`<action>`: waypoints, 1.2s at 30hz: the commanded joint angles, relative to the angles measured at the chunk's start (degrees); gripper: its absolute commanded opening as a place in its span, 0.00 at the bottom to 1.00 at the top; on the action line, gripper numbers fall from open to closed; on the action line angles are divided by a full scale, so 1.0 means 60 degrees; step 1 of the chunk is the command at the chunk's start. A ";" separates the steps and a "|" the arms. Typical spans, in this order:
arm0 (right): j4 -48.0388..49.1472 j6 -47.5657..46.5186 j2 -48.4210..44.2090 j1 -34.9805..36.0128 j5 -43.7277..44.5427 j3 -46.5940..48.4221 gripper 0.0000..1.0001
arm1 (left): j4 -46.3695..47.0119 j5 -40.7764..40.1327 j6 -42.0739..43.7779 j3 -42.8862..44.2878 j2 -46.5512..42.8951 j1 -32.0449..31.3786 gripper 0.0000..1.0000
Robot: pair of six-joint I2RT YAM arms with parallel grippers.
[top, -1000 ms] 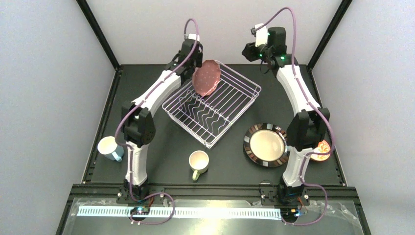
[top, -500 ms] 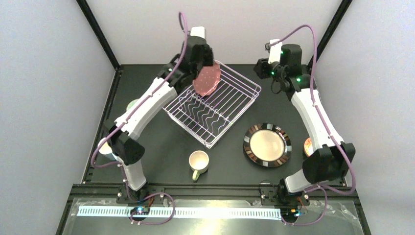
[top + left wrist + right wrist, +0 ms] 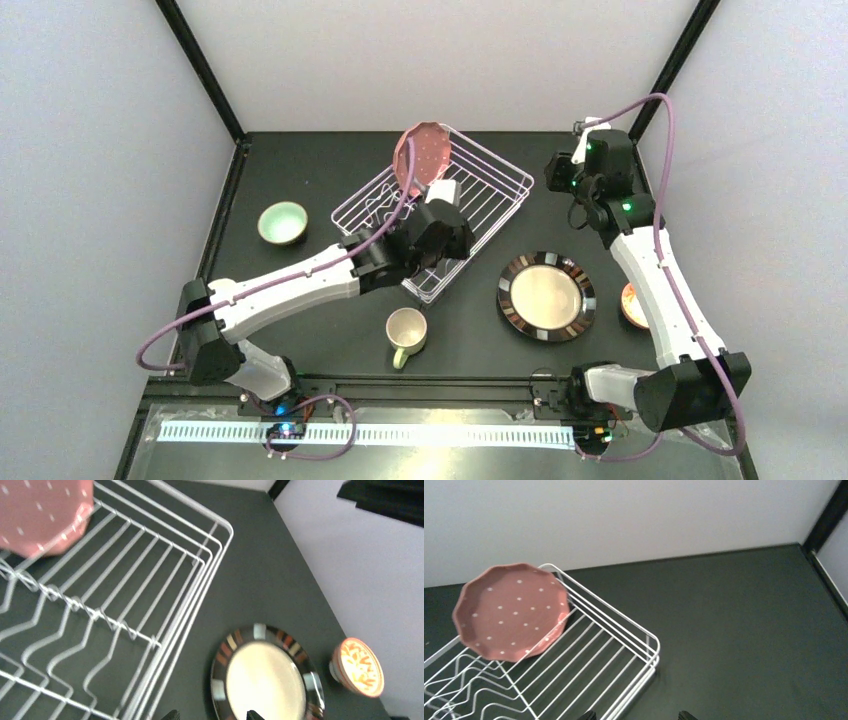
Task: Load the mixed dishes into the dish rack
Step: Grab the plate from the center of the board.
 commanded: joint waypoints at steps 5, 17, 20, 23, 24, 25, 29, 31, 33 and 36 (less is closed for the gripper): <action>-0.1773 0.1112 -0.0139 -0.0111 0.2229 0.0009 0.94 | 0.1688 0.0925 -0.2015 -0.1950 -0.0943 -0.0622 0.81; -0.1778 0.1505 0.0530 -0.3137 -0.0051 -0.1782 0.94 | 0.3918 0.2468 -0.3525 -0.2912 0.0306 -0.0767 0.85; -0.1536 0.1367 0.0918 -0.3270 -0.0058 -0.2009 0.94 | 0.4406 0.2700 -0.3734 -0.2872 0.0893 -0.0868 0.85; -0.1341 0.1305 0.1163 -0.3285 -0.0099 -0.2239 0.94 | 0.4444 0.3017 -0.3799 -0.2541 0.1537 -0.0953 0.85; -0.1305 0.1263 0.1242 -0.3306 -0.0090 -0.2284 0.94 | 0.4438 0.3031 -0.3800 -0.2443 0.1707 -0.1012 0.85; -0.1251 0.1250 0.1308 -0.3333 -0.0129 -0.2340 0.94 | 0.4435 0.3051 -0.3808 -0.2377 0.1840 -0.1089 0.85; -0.1039 0.1356 0.1426 -0.3444 -0.0498 -0.2577 0.94 | 0.4416 0.3193 -0.4053 -0.2349 0.2206 -0.1254 0.86; -0.1000 0.1344 0.1478 -0.3486 -0.0573 -0.2606 0.94 | 0.4406 0.3289 -0.4166 -0.2331 0.2375 -0.1286 0.86; -0.0997 0.1322 0.1538 -0.3515 -0.0593 -0.2569 0.94 | 0.4405 0.3317 -0.4331 -0.2326 0.2490 -0.1304 0.86; -0.1013 0.1320 0.1633 -0.3534 -0.0681 -0.2507 0.94 | 0.4315 0.3210 -0.4564 -0.2264 0.2594 -0.1360 0.89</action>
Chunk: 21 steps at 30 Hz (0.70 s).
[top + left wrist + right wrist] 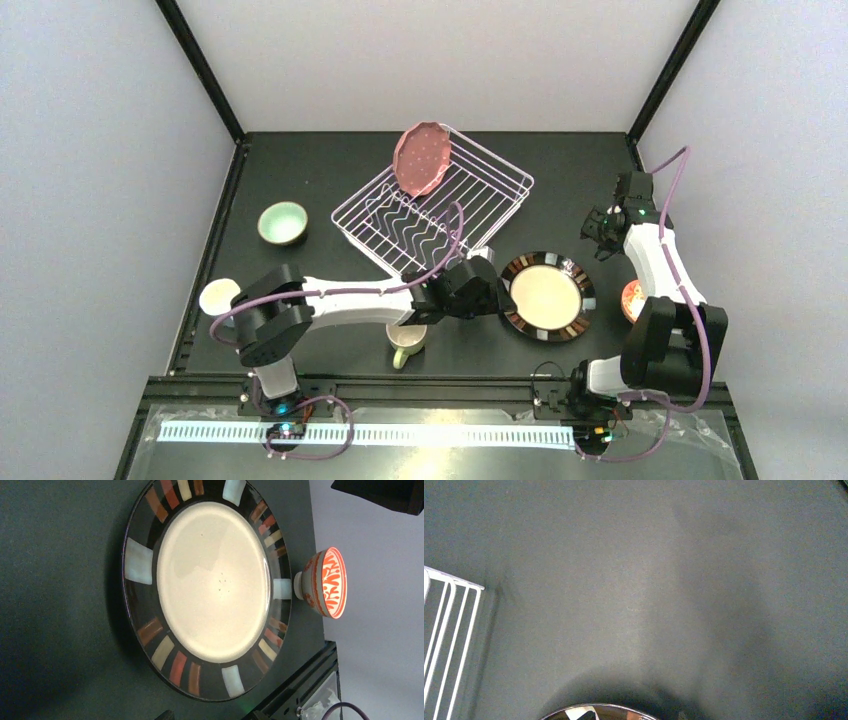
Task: Load the mixed dishes into the dish rack
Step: Grab the plate from the center of the board.
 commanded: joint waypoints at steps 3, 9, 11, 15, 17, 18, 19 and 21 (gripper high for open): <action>0.0233 -0.0032 0.0253 -0.0088 -0.0307 0.0018 0.94 | -0.0113 -0.0146 -0.0630 0.0583 0.0351 -0.0166 0.91; 0.0327 -0.0030 0.0377 -0.0091 -0.0337 -0.0031 0.94 | -0.0081 -0.0330 -0.1251 0.0534 0.0566 -0.0184 0.91; 0.0354 -0.0029 0.0411 -0.0091 -0.0326 -0.0031 0.94 | -0.0074 -0.0407 -0.1432 0.0540 0.0676 -0.0213 0.91; 0.0366 -0.0030 0.0508 -0.0091 -0.0354 0.0008 0.95 | -0.0260 -0.0685 -0.1903 0.0545 0.0801 -0.0294 0.91; 0.0409 -0.0004 0.0580 -0.0091 -0.0401 0.0015 0.95 | -0.0408 -0.0797 -0.2160 0.0574 0.0870 -0.0329 0.92; 0.0429 0.0016 0.0619 -0.0091 -0.0432 0.0013 0.95 | -0.0475 -0.0871 -0.2317 0.0570 0.0903 -0.0334 0.93; 0.0463 0.0027 0.0629 -0.0091 -0.0467 0.0005 0.95 | -0.0467 -0.0910 -0.2466 0.0546 0.0920 -0.0353 0.94; 0.0501 0.0043 0.0674 -0.0091 -0.0512 -0.0027 0.95 | -0.0432 -0.1031 -0.2844 0.0454 0.0939 -0.0355 0.95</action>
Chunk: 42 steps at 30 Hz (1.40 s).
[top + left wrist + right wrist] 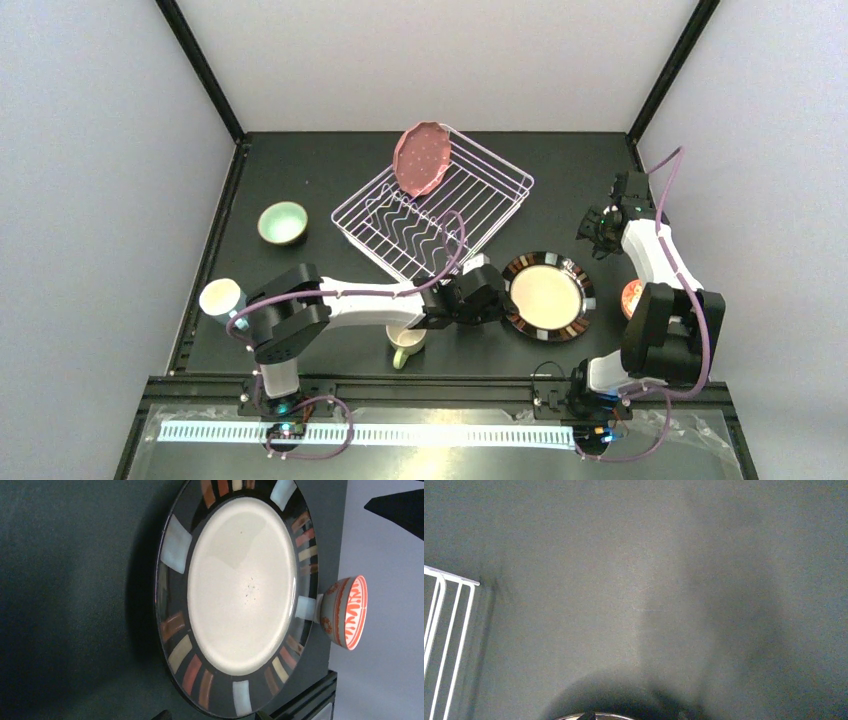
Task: Load the mixed dishes into the dish rack
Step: Grab the plate from the center of the board.
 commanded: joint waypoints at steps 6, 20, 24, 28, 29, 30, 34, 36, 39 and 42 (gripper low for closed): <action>0.0288 0.0018 0.0248 -0.0059 -0.0171 -0.0031 0.95 | -0.0003 -0.0775 -0.1549 0.0103 0.0426 -0.0089 0.95; 0.0305 0.0099 0.0601 -0.0059 -0.0189 0.0165 0.95 | 0.0515 -0.0950 -0.2352 0.0113 0.1051 -0.0215 0.95; 0.0340 0.0112 0.0670 -0.0059 -0.0120 0.0094 0.95 | 0.1022 -0.0902 -0.2370 0.0188 0.1192 -0.0209 0.95; 0.0408 0.0167 0.0756 -0.0058 -0.0165 0.0025 0.95 | 0.1107 -0.0818 -0.2355 0.0272 0.1314 -0.0213 0.95; 0.0433 0.0184 0.0770 -0.0059 -0.0200 0.0003 0.95 | 0.1122 -0.0789 -0.2356 0.0262 0.1341 -0.0211 0.95; 0.0462 0.0199 0.0777 -0.0059 -0.0236 -0.0032 0.94 | 0.1138 -0.0770 -0.2356 0.0253 0.1370 -0.0210 0.95; 0.0556 0.0217 0.0814 -0.0059 -0.0355 -0.0139 0.93 | 0.1308 -0.0760 -0.2413 0.0160 0.1398 -0.0203 0.96; 0.0586 0.0216 0.0854 -0.0059 -0.0449 -0.0170 0.92 | 0.1429 -0.0761 -0.2454 0.0143 0.1418 -0.0216 0.95; 0.0598 0.0203 0.0896 -0.0059 -0.0499 -0.0238 0.91 | 0.1580 -0.0754 -0.2463 0.0170 0.1474 -0.0211 0.95; 0.0668 0.0201 0.0938 -0.0059 -0.0478 -0.0424 0.90 | 0.1746 -0.0732 -0.2461 0.0162 0.1533 -0.0188 0.94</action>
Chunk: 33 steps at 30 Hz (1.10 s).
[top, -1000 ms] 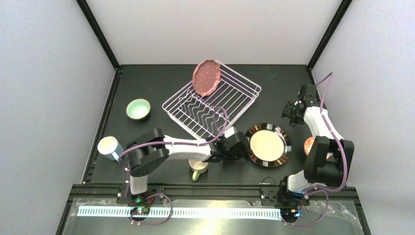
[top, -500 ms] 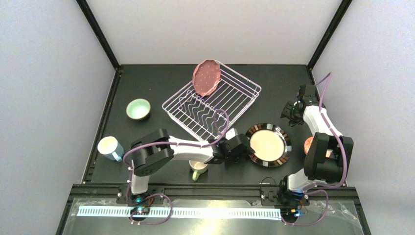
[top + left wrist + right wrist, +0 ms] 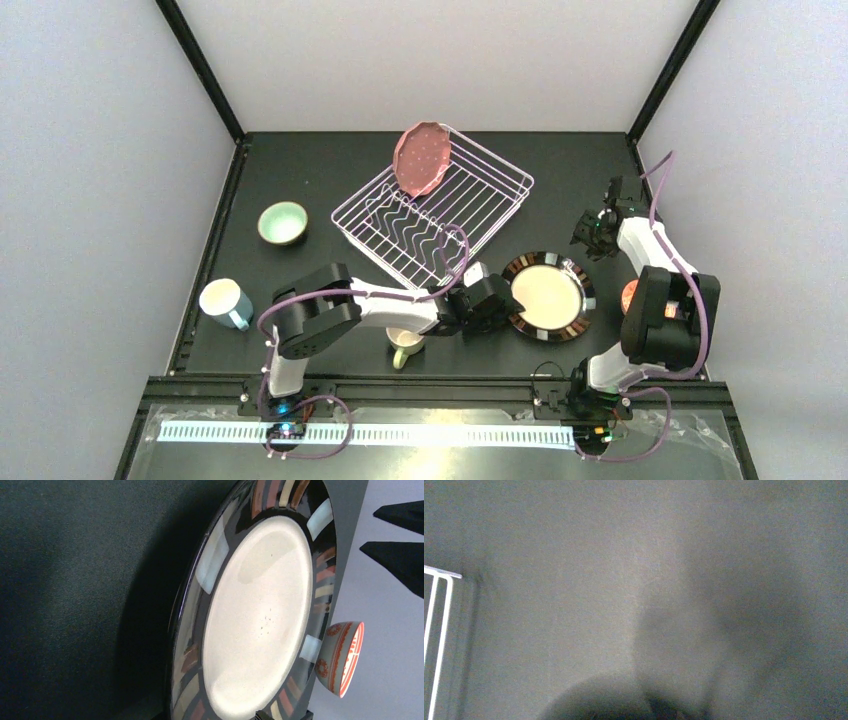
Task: Load the mixed dishes into the dish rack
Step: Grab the plate from the center of the board.
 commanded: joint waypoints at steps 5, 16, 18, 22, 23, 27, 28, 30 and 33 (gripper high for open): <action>0.0314 0.0100 0.0264 -0.0059 -0.0033 -0.0515 0.90 | 0.0451 -0.0040 -0.0129 0.0146 0.0309 -0.0042 0.93; 0.0500 0.0398 0.0219 -0.0059 -0.0223 -0.1163 0.88 | 0.0573 -0.0044 -0.0088 0.0043 0.0270 0.0005 0.92; 0.0524 0.0449 0.0163 -0.0059 -0.0288 -0.1287 0.87 | 0.0633 -0.0022 -0.0093 0.0063 0.0299 -0.0005 0.91; 0.0591 0.0511 0.0000 -0.0059 -0.0386 -0.1524 0.87 | 0.0735 0.0011 -0.0095 0.0064 0.0335 -0.0004 0.90; 0.0591 0.0522 -0.0042 -0.0059 -0.0401 -0.1577 0.87 | 0.0762 0.0022 -0.0092 0.0056 0.0346 0.0003 0.90; 0.0705 0.0566 -0.0166 -0.0059 -0.0562 -0.1887 0.86 | 0.0863 0.0044 -0.0130 0.0057 0.0379 0.0008 0.89; 0.0754 0.0571 -0.0196 -0.0059 -0.0601 -0.1967 0.86 | 0.0907 0.0044 -0.0138 0.0056 0.0390 0.0008 0.88; 0.0814 0.0578 -0.0244 -0.0059 -0.0667 -0.2143 0.86 | 0.0935 0.0044 -0.0141 0.0084 0.0408 -0.0003 0.88; 0.0862 0.0546 -0.0301 -0.0059 -0.0684 -0.2268 0.86 | 0.0997 0.0030 -0.0155 0.0100 0.0431 0.0003 0.88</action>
